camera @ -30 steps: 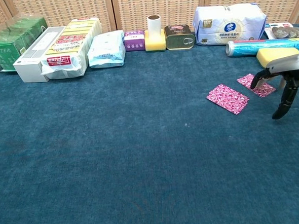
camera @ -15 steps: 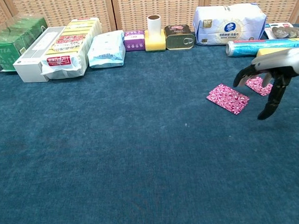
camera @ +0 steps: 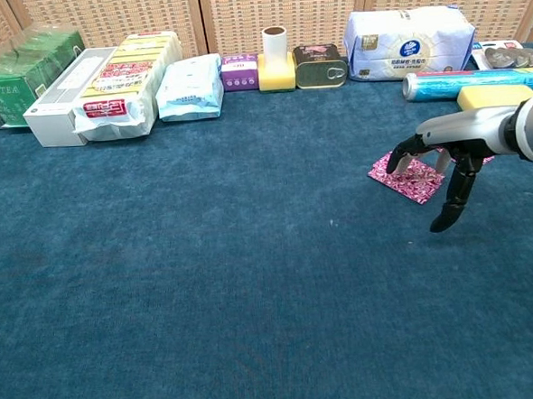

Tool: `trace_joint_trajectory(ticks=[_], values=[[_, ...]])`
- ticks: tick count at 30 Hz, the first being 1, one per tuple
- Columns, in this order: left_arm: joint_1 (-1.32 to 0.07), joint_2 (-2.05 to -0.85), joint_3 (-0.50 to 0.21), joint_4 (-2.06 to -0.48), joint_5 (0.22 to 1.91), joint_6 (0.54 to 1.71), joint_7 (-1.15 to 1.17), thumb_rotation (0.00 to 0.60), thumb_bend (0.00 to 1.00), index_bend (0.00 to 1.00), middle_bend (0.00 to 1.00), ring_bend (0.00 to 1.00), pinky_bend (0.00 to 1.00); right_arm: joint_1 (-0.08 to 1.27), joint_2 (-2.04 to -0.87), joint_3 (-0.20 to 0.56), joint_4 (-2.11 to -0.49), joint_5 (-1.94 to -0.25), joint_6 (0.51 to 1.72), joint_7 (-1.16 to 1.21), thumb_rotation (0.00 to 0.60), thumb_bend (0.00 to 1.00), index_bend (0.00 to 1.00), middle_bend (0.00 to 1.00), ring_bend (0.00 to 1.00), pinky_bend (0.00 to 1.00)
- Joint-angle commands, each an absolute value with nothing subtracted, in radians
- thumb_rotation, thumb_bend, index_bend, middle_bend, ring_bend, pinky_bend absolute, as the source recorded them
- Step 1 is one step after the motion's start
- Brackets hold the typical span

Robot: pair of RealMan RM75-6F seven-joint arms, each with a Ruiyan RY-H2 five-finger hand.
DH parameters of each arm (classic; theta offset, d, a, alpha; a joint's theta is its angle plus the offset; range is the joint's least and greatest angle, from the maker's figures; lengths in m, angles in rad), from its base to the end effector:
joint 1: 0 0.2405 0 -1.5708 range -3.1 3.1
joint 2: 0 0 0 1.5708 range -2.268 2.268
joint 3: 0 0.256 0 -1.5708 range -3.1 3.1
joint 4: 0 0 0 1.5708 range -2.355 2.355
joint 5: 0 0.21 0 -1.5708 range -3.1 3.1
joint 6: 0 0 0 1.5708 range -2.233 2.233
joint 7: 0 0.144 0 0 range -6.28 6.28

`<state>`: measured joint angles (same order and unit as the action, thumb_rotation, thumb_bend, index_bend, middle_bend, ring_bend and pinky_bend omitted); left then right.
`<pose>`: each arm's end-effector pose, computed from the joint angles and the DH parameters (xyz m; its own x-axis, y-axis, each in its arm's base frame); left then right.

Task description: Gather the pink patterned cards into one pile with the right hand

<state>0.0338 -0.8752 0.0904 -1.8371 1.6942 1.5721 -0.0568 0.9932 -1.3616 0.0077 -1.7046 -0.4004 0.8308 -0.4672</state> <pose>-0.2795 0.1151 0.1971 0.3581 0.1035 0.9279 0.9334 -0.0625 -0.3532 -0.1659 -0.3349 -0.0049 0.3616 -0.6261 0.6909 -0.9199 -0.1190 0.3736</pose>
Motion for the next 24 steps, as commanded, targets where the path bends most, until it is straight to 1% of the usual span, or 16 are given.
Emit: trace_joint_trajectory(ticks=[1,3,11,17,20,24], values=[[0.033,-0.875,0.09,-1.837,1.693,1.572,-0.058,0.6,0.07,0.0,0.0,0.0,0.04,0.999,-1.36,-0.001,-1.703,-0.386,0.833,-0.48,0.6,0.0,0.15,0.16,0.03,0.17],[0.032,-0.875,0.09,-1.837,1.693,1.57,-0.058,0.6,0.08,0.0,0.0,0.0,0.04,0.998,-1.354,-0.008,-1.71,-0.391,0.84,-0.486,0.6,0.0,0.15,0.19,0.04,0.17],[0.032,-0.876,0.091,-1.841,1.693,1.567,-0.05,0.6,0.07,0.0,0.0,0.0,0.04,0.965,-1.307,-0.036,-1.792,-0.468,0.88,-0.488,0.6,0.0,0.17,0.23,0.06,0.19],[0.032,-0.876,0.094,-1.845,1.696,1.565,-0.043,0.6,0.08,0.0,0.0,0.0,0.04,0.938,-1.278,-0.073,-1.854,-0.525,0.916,-0.512,0.6,0.0,0.18,0.25,0.06,0.19],[0.033,-0.875,0.094,-1.844,1.697,1.568,-0.047,0.6,0.07,0.0,0.0,0.0,0.04,0.927,-1.273,-0.076,-1.866,-0.544,0.93,-0.513,0.6,0.0,0.18,0.23,0.06,0.19],[0.035,-0.875,0.095,-1.843,1.699,1.57,-0.05,0.6,0.08,0.0,0.0,0.0,0.04,0.916,-1.276,-0.053,-1.859,-0.577,0.965,-0.507,0.6,0.0,0.18,0.18,0.05,0.19]])
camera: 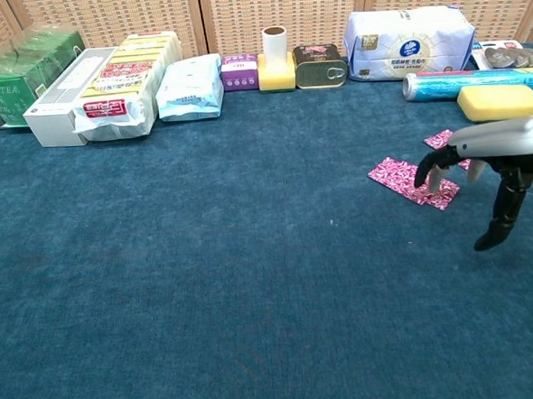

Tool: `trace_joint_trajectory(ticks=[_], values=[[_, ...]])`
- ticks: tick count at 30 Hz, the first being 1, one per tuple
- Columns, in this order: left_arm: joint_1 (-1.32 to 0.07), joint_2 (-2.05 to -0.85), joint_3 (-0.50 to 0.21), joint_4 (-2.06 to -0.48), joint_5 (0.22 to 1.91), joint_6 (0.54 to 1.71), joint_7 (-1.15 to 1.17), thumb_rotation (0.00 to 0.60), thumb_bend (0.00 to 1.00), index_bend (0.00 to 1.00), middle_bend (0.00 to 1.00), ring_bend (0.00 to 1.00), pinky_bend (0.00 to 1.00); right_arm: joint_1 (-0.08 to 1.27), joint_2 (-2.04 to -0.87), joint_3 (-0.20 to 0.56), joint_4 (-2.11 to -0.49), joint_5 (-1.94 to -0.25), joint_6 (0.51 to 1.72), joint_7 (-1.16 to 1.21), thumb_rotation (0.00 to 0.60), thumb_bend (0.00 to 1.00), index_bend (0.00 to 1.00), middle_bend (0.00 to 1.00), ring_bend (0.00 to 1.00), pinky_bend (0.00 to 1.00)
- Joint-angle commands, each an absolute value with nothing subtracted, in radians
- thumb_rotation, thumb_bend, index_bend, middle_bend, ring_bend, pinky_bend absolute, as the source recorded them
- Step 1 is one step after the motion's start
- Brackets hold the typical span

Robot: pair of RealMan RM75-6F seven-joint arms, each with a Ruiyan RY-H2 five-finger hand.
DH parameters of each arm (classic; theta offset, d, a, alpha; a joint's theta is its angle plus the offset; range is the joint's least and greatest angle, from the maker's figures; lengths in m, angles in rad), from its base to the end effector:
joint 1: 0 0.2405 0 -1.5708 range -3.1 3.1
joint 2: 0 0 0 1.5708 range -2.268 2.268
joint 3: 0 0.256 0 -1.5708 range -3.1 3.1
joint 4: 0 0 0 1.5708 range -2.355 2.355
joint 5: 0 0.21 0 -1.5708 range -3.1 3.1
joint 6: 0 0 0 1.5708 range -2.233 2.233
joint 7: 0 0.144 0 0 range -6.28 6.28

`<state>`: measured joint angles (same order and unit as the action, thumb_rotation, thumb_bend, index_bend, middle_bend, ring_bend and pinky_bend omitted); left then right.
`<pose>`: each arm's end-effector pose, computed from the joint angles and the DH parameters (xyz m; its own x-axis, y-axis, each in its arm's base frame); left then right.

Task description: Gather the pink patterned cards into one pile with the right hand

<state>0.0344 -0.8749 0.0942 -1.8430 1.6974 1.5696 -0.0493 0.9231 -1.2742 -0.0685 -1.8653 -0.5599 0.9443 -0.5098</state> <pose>-0.2785 0.1141 0.1959 0.3595 0.1091 0.9267 0.9329 -0.0639 -0.3544 -0.1760 -0.2998 0.0177 0.4665 -0.5875 0.6612 -0.8765 -0.2065 0.4349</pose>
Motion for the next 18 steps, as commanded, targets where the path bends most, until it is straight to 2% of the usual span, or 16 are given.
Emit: trace_joint_trajectory(ticks=[1,5,18], values=[[0.035,-0.875,0.096,-1.842,1.703,1.572,-0.049,0.6,0.08,0.0,0.0,0.0,0.04,0.916,-1.28,-0.046,-1.85,-0.575,0.971,-0.509,0.6,0.0,0.18,0.17,0.04,0.19],[0.038,-0.875,0.098,-1.84,1.707,1.576,-0.051,0.6,0.08,0.0,0.0,0.0,0.04,0.919,-1.293,-0.032,-1.828,-0.551,0.961,-0.511,0.6,0.0,0.18,0.14,0.0,0.19],[0.039,-0.874,0.098,-1.838,1.708,1.579,-0.057,0.6,0.07,0.0,0.0,0.0,0.04,0.905,-1.32,-0.032,-1.789,-0.553,0.923,-0.508,0.6,0.0,0.15,0.14,0.0,0.18]])
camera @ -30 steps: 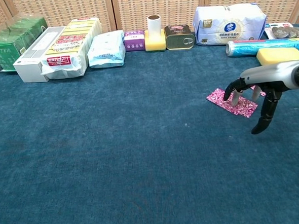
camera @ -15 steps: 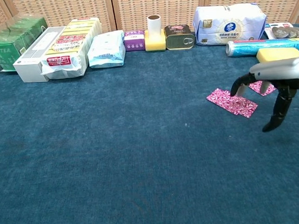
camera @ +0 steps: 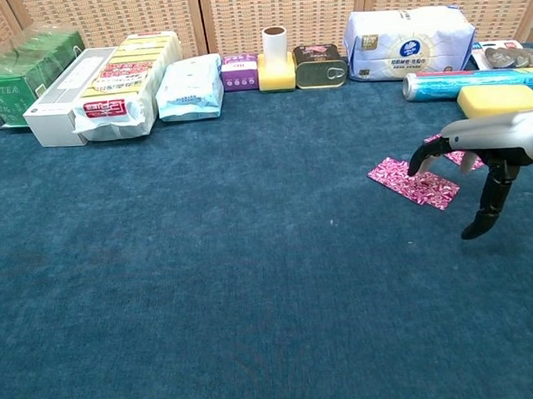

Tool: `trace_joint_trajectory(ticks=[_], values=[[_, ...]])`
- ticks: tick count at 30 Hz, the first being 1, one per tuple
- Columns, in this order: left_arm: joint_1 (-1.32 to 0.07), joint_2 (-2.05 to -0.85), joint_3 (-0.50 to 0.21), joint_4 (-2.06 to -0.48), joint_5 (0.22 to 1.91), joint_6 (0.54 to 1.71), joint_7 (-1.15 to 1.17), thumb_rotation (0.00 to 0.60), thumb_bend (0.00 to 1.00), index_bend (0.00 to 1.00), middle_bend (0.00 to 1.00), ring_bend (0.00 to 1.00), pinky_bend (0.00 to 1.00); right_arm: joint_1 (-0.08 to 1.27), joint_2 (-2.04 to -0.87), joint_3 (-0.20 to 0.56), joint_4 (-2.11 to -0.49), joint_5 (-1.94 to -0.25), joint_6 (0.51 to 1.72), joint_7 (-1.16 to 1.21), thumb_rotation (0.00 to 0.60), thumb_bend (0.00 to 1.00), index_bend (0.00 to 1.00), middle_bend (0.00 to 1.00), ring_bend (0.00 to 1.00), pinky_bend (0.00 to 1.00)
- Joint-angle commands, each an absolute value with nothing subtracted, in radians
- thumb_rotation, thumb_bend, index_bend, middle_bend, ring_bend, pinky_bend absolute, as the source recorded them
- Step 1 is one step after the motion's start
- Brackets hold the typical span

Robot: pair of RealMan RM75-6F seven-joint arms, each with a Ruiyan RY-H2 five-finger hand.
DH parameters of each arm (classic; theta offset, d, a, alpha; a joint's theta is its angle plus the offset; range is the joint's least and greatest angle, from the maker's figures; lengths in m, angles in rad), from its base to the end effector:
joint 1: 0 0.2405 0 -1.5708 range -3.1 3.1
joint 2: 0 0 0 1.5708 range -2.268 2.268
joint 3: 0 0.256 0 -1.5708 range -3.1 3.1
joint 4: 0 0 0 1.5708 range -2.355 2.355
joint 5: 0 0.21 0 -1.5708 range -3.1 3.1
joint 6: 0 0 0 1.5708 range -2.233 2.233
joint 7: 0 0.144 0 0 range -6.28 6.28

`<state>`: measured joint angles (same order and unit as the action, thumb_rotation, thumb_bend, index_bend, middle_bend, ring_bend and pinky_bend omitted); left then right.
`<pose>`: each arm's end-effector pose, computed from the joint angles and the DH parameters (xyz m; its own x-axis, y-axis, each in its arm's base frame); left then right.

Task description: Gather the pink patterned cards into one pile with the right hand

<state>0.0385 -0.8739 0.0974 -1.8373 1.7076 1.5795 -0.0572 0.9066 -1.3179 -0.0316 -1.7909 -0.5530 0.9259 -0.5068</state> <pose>-0.2784 0.1123 0.1970 0.3574 0.1052 0.9280 0.9336 -0.0694 -0.3516 -0.1795 -0.3114 0.0097 0.4505 -0.5747 0.6833 -0.8845 -0.1835 0.4288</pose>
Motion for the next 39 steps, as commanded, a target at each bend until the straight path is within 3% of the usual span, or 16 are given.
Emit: trace_joint_trajectory(ticks=[1,19,26,39], values=[[0.038,-0.874,0.098,-1.838,1.708,1.579,-0.057,0.6,0.07,0.0,0.0,0.0,0.04,0.904,-1.321,-0.032,-1.788,-0.553,0.921,-0.508,0.6,0.0,0.15,0.15,0.0,0.18],[0.039,-0.874,0.098,-1.84,1.707,1.578,-0.055,0.6,0.07,0.0,0.0,0.0,0.04,0.898,-1.325,-0.04,-1.783,-0.544,0.916,-0.532,0.6,0.0,0.16,0.29,0.0,0.17],[0.039,-0.875,0.099,-1.84,1.708,1.577,-0.054,0.6,0.07,0.0,0.0,0.0,0.04,0.895,-1.315,-0.048,-1.802,-0.542,0.923,-0.547,0.6,0.0,0.18,0.35,0.06,0.17],[0.039,-0.875,0.099,-1.84,1.71,1.579,-0.052,0.6,0.07,0.0,0.0,0.0,0.04,0.886,-1.274,-0.088,-1.9,-0.552,0.972,-0.603,0.6,0.0,0.18,0.38,0.09,0.17]])
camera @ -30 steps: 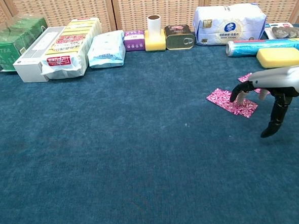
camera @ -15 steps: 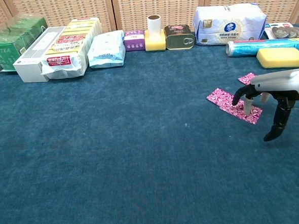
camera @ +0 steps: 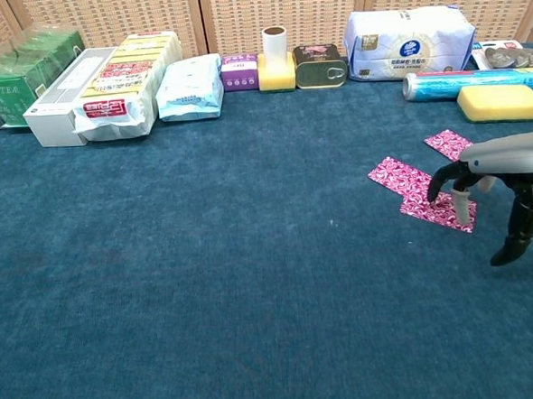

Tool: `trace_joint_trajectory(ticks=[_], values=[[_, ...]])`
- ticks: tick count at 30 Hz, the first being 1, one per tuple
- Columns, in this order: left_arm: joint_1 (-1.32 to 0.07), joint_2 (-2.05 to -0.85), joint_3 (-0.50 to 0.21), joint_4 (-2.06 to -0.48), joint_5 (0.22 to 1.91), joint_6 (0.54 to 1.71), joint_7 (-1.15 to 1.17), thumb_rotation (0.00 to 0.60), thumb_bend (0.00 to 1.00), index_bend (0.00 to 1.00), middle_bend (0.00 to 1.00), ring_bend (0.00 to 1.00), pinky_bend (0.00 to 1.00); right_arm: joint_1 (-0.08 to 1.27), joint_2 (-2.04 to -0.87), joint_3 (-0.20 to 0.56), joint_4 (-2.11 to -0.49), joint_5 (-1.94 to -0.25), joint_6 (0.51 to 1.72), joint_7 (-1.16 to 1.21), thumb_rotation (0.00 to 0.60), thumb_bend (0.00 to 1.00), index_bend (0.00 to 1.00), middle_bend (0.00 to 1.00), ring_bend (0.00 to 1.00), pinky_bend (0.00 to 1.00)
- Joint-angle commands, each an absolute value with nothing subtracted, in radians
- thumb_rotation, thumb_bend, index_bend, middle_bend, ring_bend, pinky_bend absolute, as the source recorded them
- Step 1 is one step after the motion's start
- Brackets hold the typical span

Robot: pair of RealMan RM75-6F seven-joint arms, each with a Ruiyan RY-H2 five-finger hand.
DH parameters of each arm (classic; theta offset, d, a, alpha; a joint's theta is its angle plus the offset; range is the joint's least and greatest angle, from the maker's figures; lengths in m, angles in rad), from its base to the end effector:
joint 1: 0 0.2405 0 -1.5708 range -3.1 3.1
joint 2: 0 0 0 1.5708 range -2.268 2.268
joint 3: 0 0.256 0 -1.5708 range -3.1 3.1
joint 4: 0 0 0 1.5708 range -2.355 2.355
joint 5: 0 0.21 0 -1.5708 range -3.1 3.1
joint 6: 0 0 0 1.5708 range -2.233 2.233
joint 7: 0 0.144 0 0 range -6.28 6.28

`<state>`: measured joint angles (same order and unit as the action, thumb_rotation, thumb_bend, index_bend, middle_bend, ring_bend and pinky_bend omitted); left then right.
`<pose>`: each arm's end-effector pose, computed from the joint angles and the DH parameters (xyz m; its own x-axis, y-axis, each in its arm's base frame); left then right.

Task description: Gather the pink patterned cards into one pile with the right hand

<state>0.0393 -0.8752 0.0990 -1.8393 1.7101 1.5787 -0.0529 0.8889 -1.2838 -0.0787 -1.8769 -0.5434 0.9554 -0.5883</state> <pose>-0.2779 0.1117 0.1961 0.3581 0.1074 0.9275 0.9333 -0.0708 -0.3521 -0.1872 -0.2881 0.0143 0.5002 -0.6040 0.6204 -0.8513 -0.2117 0.4801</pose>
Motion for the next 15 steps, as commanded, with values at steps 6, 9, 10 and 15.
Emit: trace_joint_trajectory(ticks=[6,9,10,15], values=[[0.041,-0.875,0.101,-1.84,1.714,1.583,-0.053,0.6,0.07,0.0,0.0,0.0,0.04,0.869,-1.261,-0.082,-1.943,-0.607,1.019,-0.605,0.6,0.0,0.19,0.36,0.09,0.19],[0.042,-0.875,0.101,-1.839,1.716,1.584,-0.053,0.6,0.08,0.0,0.0,0.0,0.04,0.859,-1.261,-0.071,-1.943,-0.637,1.03,-0.591,0.6,0.0,0.19,0.31,0.09,0.19],[0.042,-0.876,0.101,-1.839,1.716,1.584,-0.053,0.6,0.08,0.0,0.0,0.0,0.04,0.857,-1.265,-0.067,-1.94,-0.643,1.031,-0.587,0.6,0.0,0.19,0.3,0.09,0.19],[0.042,-0.876,0.102,-1.838,1.718,1.584,-0.051,0.6,0.07,0.0,0.0,0.0,0.04,0.858,-1.293,-0.058,-1.903,-0.624,1.021,-0.594,0.6,0.0,0.19,0.22,0.03,0.18]])
